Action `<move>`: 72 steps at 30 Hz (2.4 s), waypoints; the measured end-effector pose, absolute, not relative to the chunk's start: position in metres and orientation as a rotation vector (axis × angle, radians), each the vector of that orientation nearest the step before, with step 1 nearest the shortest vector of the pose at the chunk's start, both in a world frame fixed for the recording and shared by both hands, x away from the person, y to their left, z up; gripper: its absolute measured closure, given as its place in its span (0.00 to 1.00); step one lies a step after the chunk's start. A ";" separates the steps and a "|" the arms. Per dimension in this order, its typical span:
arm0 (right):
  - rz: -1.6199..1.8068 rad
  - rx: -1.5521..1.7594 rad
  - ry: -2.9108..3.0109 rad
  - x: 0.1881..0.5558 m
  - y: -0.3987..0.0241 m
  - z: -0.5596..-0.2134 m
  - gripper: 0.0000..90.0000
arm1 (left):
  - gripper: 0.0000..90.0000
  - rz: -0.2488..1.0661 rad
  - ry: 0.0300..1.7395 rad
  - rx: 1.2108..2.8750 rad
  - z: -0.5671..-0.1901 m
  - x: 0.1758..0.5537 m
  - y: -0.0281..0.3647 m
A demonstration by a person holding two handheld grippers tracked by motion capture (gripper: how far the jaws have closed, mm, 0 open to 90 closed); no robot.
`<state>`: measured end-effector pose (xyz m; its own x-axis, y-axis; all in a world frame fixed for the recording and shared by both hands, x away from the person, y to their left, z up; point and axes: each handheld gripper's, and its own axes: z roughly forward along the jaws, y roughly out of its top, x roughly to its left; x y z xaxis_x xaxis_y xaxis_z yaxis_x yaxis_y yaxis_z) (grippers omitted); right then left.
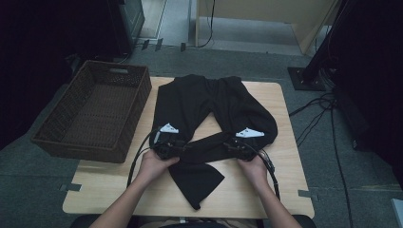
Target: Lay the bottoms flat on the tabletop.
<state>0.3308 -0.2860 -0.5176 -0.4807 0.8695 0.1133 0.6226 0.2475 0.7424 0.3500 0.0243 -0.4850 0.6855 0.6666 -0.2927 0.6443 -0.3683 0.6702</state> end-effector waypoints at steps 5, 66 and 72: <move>1.070 1.396 2.238 0.315 -0.291 -0.515 0.61 | 0.56 0.124 1.030 2.114 -0.481 0.361 0.031; 1.175 1.435 2.144 0.333 -0.316 -0.473 0.51 | 0.59 -0.060 1.030 2.191 -0.496 0.360 0.024; 1.127 1.528 2.140 0.315 -0.341 -0.492 0.44 | 0.58 -0.056 1.038 2.190 -0.494 0.361 0.028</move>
<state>0.3154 -0.3408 -0.4921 -0.4016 0.8925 0.2052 0.6739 0.1362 0.7262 0.3607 0.0283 -0.4939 0.6775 0.6630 -0.3185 0.6936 -0.4318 0.5766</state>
